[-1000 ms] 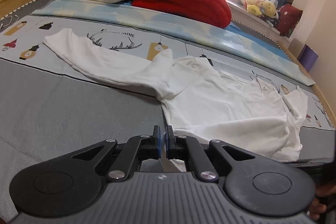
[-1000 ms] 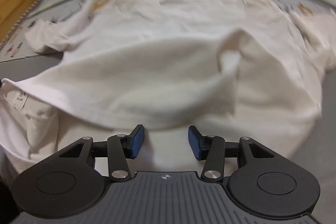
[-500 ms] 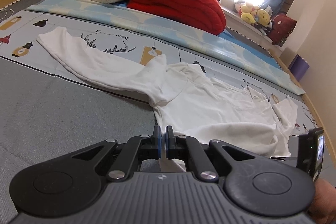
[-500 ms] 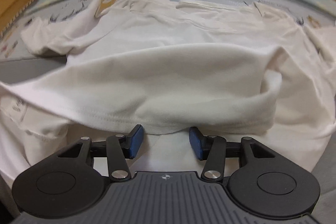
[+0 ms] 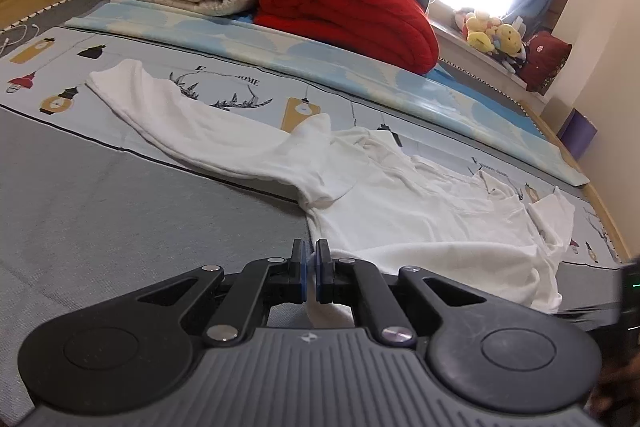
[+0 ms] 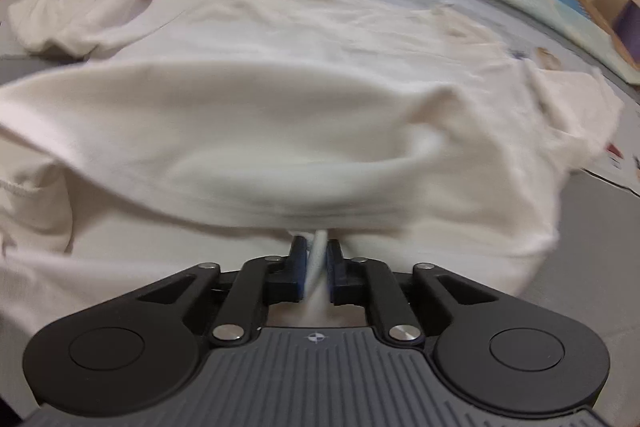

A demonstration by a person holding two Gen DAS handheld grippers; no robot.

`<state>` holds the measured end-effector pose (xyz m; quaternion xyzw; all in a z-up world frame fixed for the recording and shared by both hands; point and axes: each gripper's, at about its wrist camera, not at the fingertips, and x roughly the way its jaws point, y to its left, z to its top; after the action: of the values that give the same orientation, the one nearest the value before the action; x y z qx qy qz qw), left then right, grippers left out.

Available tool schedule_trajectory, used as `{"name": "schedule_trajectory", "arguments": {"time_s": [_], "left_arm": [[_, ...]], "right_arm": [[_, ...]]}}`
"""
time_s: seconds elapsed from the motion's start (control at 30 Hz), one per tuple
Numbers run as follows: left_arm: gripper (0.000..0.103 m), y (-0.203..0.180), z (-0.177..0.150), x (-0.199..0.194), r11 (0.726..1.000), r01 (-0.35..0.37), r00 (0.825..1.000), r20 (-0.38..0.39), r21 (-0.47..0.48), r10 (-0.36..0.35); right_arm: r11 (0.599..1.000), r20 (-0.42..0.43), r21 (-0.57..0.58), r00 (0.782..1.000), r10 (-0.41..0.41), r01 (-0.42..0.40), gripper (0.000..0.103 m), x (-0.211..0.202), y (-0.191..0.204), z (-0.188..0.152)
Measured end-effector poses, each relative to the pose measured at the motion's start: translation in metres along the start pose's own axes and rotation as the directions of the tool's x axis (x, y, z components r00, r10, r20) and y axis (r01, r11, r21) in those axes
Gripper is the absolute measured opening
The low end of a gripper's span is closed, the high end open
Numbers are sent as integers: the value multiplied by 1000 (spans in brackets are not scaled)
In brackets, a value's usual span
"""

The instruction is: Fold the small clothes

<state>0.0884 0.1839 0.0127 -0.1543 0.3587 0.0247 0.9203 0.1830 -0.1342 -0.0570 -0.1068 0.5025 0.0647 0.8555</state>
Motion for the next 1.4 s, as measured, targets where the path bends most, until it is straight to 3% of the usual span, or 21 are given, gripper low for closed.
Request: {"name": "schedule_trajectory", "arguments": {"time_s": [0.13,0.23,0.3,0.37,0.43,0.47,0.53,0.57,0.6,0.67,0.73,0.8,0.93,1.0,1.1,1.2,1.23,1.27,1.33,1.37,1.4], "left_arm": [[4,0,-6,-8,999,-15,999,-29,38,16],[4,0,-14,-18,998,-2,997,-77,67,8],[0,0,-21,-23,997,39,990,-141,73,-29],[0,-2,-30,-27,993,68,977,-207,94,-47],[0,-5,-37,-30,987,124,957,-274,98,-93],[0,-8,-39,-32,986,128,955,-280,107,-94],[0,-12,-39,-35,984,117,959,-273,132,-77],[1,-13,-38,-35,986,110,960,-269,125,-73],[2,-13,-38,-33,988,103,960,-270,112,-69],[5,-14,-36,-26,991,99,957,-280,89,-71],[11,-18,-35,-20,991,113,954,-286,76,-87],[32,-22,-37,-15,989,135,952,-284,68,-110],[39,-37,-45,-1,983,145,943,-316,112,-103],[39,-44,-51,8,981,125,936,-345,148,-68],[38,-49,-58,21,976,98,925,-380,197,-17],[38,-51,-64,28,966,89,913,-408,242,19],[37,-50,-66,29,963,89,911,-413,256,26],[34,-51,-67,30,958,88,909,-415,274,35],[21,-52,-67,28,950,82,909,-413,301,53],[8,-51,-67,27,948,72,910,-410,310,65],[6,-50,-66,25,947,64,910,-407,315,74]], "right_arm": [[990,80,141,996,-32,21,1,-52,-59,-27],[963,128,270,990,-64,27,0,-95,-108,-66],[937,90,347,993,-70,35,1,-109,-136,-101],[899,0,437,999,-46,42,1,-110,-161,-137],[858,-111,502,992,-62,110,4,-100,-179,-166],[834,-135,534,988,-77,138,6,-98,-188,-176],[814,-125,560,987,-99,153,6,-96,-199,-188],[824,-85,555,993,-85,118,6,-96,-200,-189],[849,-31,525,998,-50,58,7,-96,-197,-187],[904,43,425,999,32,-47,25,-92,-183,-181],[942,93,314,991,92,-117,34,-89,-163,-169],[971,144,170,979,145,-169,38,-90,-136,-156],[972,170,-83,958,232,-221,51,-79,-86,-135],[958,138,-190,960,242,-214,51,-64,-65,-130],[933,106,-331,977,185,-141,51,-42,-34,-133],[910,115,-414,991,67,-13,49,-25,-28,-138],[921,115,-389,992,52,-4,40,-26,-34,-135],[936,99,-352,994,41,-4,24,-27,-43,-129],[954,77,-299,997,32,-7,15,-37,-66,-125],[956,68,-293,997,39,-18,2,-43,-77,-124],[955,59,-295,997,39,-20,2,-49,-88,-125]]}}
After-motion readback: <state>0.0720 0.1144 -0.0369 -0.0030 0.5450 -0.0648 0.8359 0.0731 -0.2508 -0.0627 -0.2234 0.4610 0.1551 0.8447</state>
